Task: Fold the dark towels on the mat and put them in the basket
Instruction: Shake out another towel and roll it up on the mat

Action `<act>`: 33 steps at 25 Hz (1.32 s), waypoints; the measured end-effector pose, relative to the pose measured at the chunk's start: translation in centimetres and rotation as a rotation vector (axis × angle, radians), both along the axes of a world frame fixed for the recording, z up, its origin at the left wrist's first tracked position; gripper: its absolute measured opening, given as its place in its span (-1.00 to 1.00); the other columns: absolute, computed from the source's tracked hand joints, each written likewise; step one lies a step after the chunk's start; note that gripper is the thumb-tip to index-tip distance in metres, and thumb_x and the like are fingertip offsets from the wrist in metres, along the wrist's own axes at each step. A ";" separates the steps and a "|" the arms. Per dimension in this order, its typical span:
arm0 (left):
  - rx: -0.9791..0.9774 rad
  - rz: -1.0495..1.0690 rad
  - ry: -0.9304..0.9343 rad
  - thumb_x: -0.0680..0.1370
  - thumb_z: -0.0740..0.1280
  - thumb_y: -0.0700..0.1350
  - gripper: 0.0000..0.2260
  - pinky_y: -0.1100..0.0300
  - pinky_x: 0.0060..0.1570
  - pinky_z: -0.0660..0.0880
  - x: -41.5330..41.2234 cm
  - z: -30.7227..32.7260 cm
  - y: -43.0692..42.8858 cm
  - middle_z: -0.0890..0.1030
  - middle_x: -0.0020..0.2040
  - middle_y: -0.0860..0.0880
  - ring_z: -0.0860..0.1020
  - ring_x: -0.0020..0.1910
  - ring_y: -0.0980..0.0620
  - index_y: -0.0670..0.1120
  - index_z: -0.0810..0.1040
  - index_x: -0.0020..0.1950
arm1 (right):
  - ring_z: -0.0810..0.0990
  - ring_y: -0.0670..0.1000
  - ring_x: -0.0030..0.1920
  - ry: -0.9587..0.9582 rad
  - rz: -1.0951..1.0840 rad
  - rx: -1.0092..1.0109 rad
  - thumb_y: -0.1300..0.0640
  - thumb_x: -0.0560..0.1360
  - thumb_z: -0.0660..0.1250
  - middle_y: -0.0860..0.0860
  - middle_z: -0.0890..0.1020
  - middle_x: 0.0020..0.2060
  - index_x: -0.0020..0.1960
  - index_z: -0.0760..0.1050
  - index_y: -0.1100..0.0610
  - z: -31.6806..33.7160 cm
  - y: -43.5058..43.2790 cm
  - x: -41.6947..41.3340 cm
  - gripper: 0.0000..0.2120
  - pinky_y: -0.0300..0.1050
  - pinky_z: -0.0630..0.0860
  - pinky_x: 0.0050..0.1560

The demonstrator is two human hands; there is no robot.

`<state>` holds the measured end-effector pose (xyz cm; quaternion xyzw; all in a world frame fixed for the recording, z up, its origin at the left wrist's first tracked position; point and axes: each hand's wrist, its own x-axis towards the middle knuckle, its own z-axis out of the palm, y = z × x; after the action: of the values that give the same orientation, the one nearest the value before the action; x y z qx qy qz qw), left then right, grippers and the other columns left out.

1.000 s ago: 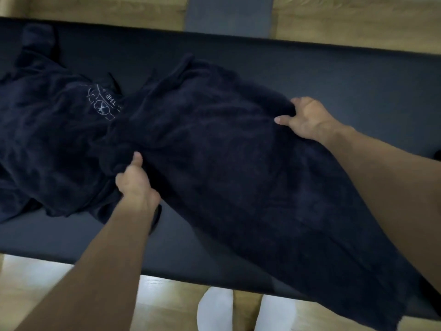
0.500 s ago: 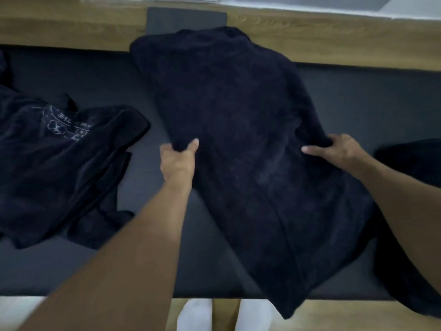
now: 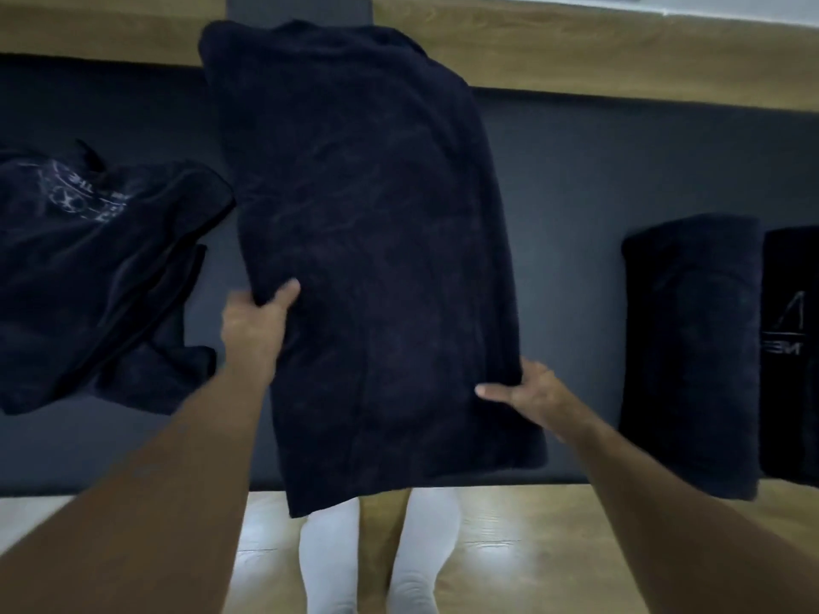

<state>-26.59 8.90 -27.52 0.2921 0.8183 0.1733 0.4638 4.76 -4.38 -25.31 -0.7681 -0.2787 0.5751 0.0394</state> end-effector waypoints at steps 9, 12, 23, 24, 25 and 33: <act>-0.279 0.011 0.008 0.57 0.40 -0.09 -0.69 -0.09 0.22 0.49 -1.6 1.5 -22.5 0.61 0.12 -0.15 0.56 0.18 -0.26 -0.17 0.51 0.27 | 0.61 0.19 0.07 -0.046 -0.252 -0.239 -0.01 0.51 0.43 0.15 0.64 0.09 0.32 0.49 0.25 -0.2 -9.9 -2.2 -0.51 0.11 0.55 0.18; -0.393 0.238 -0.192 0.55 0.42 -0.14 -0.79 -0.13 0.10 0.58 -2.0 2.5 -27.1 0.68 0.00 -0.13 0.64 0.01 -0.18 -0.14 0.58 0.16 | 0.61 0.14 0.07 0.042 -0.388 -0.288 0.02 0.48 0.47 0.11 0.63 0.10 0.31 0.47 0.20 0.8 -13.5 -3.3 -0.52 0.03 0.58 0.06; 0.107 0.358 -0.155 0.55 0.32 -0.35 -0.65 0.02 -0.08 0.58 -3.8 7.3 -25.0 0.69 -0.02 0.17 0.60 0.06 0.03 0.03 0.53 0.23 | 0.40 -0.08 -0.51 0.165 -0.854 0.078 0.16 0.49 0.45 0.00 0.64 -0.21 0.25 0.57 -0.02 5.7 -13.5 -3.6 -0.66 -0.25 0.34 -0.56; 0.111 0.367 -0.191 0.55 0.29 -0.36 -0.73 0.09 -0.21 0.56 -3.7 7.6 -24.4 0.71 -0.11 0.13 0.61 0.01 0.02 -0.01 0.59 0.07 | 0.36 -0.10 -0.53 0.263 -0.915 0.092 0.15 0.50 0.43 -0.04 0.63 -0.24 0.25 0.58 -0.06 5.9 -13.4 -3.4 -0.66 -0.27 0.31 -0.57; 0.097 0.392 -0.234 0.55 0.25 -0.38 -0.75 0.14 -0.30 0.54 -3.7 7.8 -24.0 0.72 -0.16 0.07 0.61 -0.01 -0.03 -0.05 0.60 -0.06 | 0.35 -0.12 -0.53 0.351 -0.963 0.111 0.15 0.51 0.41 -0.06 0.63 -0.24 0.28 0.57 -0.09 6.1 -13.3 -3.1 -0.64 -0.29 0.31 -0.56; 0.057 0.074 -0.298 0.42 0.42 -0.48 -0.72 0.39 -0.19 0.57 -4.9 7.4 -23.2 0.65 -0.08 -0.14 0.65 -0.24 0.16 -0.24 0.58 0.08 | 0.59 -0.07 -0.31 0.480 -0.963 0.118 0.28 0.58 0.13 0.06 0.60 -0.20 0.14 0.62 0.03 7.0 -12.5 -1.6 -0.65 -0.24 0.56 -0.29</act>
<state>-31.51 -14.33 -20.10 0.2457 0.7454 0.2547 0.5649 3.20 -16.90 -18.33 -0.6524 0.0899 0.6348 0.4043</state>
